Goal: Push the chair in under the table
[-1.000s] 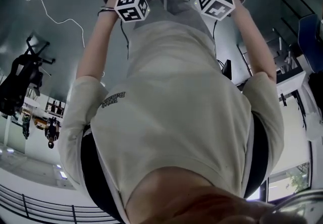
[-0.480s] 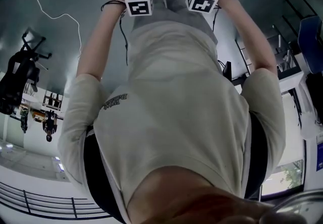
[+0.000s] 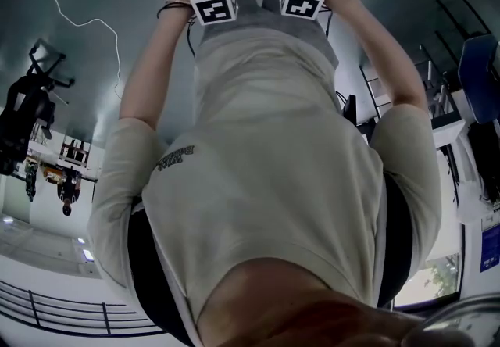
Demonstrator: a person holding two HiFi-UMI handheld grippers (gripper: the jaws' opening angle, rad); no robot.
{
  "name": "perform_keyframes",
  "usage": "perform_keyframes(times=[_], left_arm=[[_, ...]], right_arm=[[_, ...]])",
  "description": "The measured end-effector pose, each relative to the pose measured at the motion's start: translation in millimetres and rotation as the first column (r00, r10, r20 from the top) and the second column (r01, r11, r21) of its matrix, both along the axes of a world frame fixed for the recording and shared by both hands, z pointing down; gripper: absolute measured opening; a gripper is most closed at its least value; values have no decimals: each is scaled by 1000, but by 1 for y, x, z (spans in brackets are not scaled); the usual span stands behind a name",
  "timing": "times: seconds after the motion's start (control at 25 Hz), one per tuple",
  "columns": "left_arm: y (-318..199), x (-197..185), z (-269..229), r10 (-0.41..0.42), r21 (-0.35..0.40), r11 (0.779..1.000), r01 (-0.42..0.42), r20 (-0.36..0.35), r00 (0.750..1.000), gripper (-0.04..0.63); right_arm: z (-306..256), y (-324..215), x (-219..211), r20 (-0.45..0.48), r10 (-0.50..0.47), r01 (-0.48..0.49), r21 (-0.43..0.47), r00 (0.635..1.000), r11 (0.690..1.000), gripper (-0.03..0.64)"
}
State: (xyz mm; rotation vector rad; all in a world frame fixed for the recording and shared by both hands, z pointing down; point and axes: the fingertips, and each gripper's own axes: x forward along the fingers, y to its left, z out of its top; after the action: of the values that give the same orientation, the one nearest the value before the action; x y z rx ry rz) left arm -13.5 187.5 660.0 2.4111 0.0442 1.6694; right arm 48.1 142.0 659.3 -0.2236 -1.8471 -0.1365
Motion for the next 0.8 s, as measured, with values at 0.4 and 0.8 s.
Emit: perform_keyframes(times=[0.4, 0.8], left_arm=[[-9, -4, -2, -56, -74, 996, 58, 28, 998, 199], [-65, 37, -9, -178, 3, 984, 178, -4, 984, 172]], right_arm=[[-5, -9, -4, 32, -26, 26, -20, 999, 999, 160], [-13, -73, 29, 29, -66, 65, 42, 997, 997, 158]])
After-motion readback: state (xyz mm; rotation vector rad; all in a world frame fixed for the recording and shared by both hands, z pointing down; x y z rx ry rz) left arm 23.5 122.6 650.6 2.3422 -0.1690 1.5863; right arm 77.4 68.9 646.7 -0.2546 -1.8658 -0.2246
